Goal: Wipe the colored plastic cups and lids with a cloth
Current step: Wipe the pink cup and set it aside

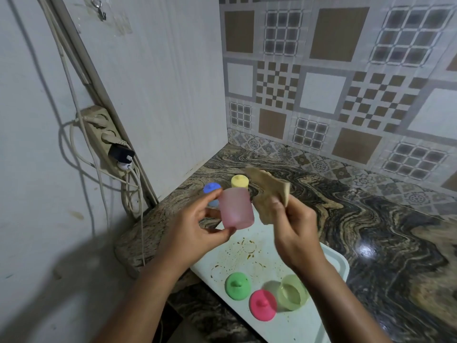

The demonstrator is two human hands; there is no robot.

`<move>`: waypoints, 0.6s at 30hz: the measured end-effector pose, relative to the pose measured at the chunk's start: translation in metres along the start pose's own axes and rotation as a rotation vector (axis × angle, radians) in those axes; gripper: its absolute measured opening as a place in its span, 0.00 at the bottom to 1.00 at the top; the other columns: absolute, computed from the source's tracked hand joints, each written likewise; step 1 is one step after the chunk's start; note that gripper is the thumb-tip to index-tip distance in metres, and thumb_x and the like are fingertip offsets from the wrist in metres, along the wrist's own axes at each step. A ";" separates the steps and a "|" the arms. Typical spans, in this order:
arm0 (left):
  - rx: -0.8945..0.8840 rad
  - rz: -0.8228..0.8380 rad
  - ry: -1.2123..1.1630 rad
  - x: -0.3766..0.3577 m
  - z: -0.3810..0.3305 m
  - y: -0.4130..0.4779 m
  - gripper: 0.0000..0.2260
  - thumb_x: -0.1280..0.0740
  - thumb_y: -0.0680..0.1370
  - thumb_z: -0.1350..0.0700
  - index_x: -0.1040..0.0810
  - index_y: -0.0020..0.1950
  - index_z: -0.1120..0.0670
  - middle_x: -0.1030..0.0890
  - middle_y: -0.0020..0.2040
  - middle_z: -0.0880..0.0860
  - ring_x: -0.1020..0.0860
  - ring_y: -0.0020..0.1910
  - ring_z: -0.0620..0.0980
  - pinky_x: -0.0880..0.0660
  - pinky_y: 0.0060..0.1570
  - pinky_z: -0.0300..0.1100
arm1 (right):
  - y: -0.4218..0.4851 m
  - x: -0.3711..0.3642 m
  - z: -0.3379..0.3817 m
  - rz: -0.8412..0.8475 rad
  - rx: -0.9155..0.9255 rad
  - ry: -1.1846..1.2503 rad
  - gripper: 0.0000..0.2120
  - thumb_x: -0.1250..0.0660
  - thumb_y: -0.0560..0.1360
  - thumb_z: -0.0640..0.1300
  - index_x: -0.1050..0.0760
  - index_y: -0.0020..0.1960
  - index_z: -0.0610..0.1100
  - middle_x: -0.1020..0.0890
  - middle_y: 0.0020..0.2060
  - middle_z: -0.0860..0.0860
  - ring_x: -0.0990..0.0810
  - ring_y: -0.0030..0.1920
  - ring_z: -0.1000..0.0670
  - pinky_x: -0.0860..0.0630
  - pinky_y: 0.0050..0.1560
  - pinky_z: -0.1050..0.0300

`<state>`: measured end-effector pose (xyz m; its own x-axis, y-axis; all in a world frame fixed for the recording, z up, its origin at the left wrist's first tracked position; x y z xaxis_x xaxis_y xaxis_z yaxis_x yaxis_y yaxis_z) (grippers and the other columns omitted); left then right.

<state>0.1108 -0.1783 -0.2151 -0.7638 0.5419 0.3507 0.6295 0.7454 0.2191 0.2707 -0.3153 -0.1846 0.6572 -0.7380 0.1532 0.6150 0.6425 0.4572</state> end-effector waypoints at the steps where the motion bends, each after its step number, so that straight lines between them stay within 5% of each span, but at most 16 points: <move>1: -0.013 -0.011 0.020 0.000 -0.003 0.000 0.35 0.17 0.65 0.56 0.24 0.69 0.39 0.15 0.57 0.46 0.15 0.53 0.47 0.17 0.49 0.53 | 0.000 -0.010 0.010 0.057 0.086 -0.078 0.13 0.40 0.82 0.45 0.18 0.50 0.41 0.18 0.46 0.53 0.18 0.47 0.57 0.25 0.42 0.55; 3: -0.047 -0.026 0.063 -0.001 -0.012 0.000 0.31 0.17 0.65 0.58 0.21 0.65 0.41 0.15 0.55 0.43 0.15 0.51 0.45 0.17 0.52 0.53 | -0.006 -0.035 0.019 0.213 0.236 -0.171 0.15 0.39 0.82 0.38 0.20 0.65 0.35 0.21 0.68 0.47 0.25 0.73 0.50 0.26 0.67 0.57; 5: -0.055 -0.037 0.080 -0.002 -0.018 -0.001 0.27 0.17 0.66 0.59 0.19 0.61 0.44 0.14 0.51 0.42 0.15 0.49 0.42 0.17 0.53 0.50 | -0.015 -0.047 0.015 0.302 0.273 -0.162 0.18 0.39 0.83 0.39 0.25 0.71 0.37 0.29 0.76 0.45 0.36 0.79 0.48 0.34 0.77 0.51; 10: -0.093 -0.099 0.066 0.011 -0.021 -0.002 0.34 0.17 0.64 0.61 0.24 0.64 0.39 0.15 0.54 0.39 0.16 0.51 0.40 0.21 0.49 0.34 | -0.035 -0.045 0.014 0.347 0.291 -0.108 0.18 0.42 0.84 0.43 0.23 0.69 0.38 0.27 0.75 0.47 0.35 0.78 0.45 0.34 0.77 0.51; 14: -0.051 -0.091 0.012 0.013 -0.009 -0.001 0.37 0.18 0.64 0.68 0.25 0.67 0.46 0.16 0.57 0.51 0.16 0.48 0.43 0.23 0.42 0.30 | -0.048 -0.035 0.010 0.329 0.292 -0.077 0.18 0.41 0.83 0.40 0.24 0.70 0.36 0.23 0.72 0.48 0.30 0.76 0.46 0.30 0.74 0.53; 16: -0.042 -0.120 0.027 0.016 -0.008 -0.002 0.36 0.19 0.64 0.69 0.24 0.69 0.52 0.14 0.51 0.51 0.16 0.46 0.39 0.23 0.42 0.29 | -0.055 -0.031 0.005 0.350 0.297 -0.080 0.18 0.41 0.83 0.41 0.22 0.68 0.36 0.23 0.71 0.48 0.28 0.75 0.47 0.28 0.73 0.53; 18: -0.041 -0.163 0.025 0.022 -0.008 -0.001 0.35 0.18 0.65 0.65 0.25 0.67 0.46 0.15 0.50 0.44 0.16 0.47 0.38 0.21 0.44 0.31 | -0.064 -0.033 -0.002 0.404 0.284 -0.082 0.17 0.41 0.83 0.41 0.21 0.67 0.38 0.21 0.70 0.50 0.26 0.73 0.48 0.28 0.72 0.54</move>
<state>0.0944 -0.1700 -0.1997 -0.8527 0.4049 0.3300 0.5032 0.8061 0.3114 0.2107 -0.3319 -0.2208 0.7751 -0.4628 0.4301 0.1679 0.8071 0.5660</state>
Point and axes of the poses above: each hand's wrist, its own y-axis towards the middle knuckle, its own x-axis out of the back of the hand, z = x × y, the point moved 10 cm from there along y, towards the middle knuckle
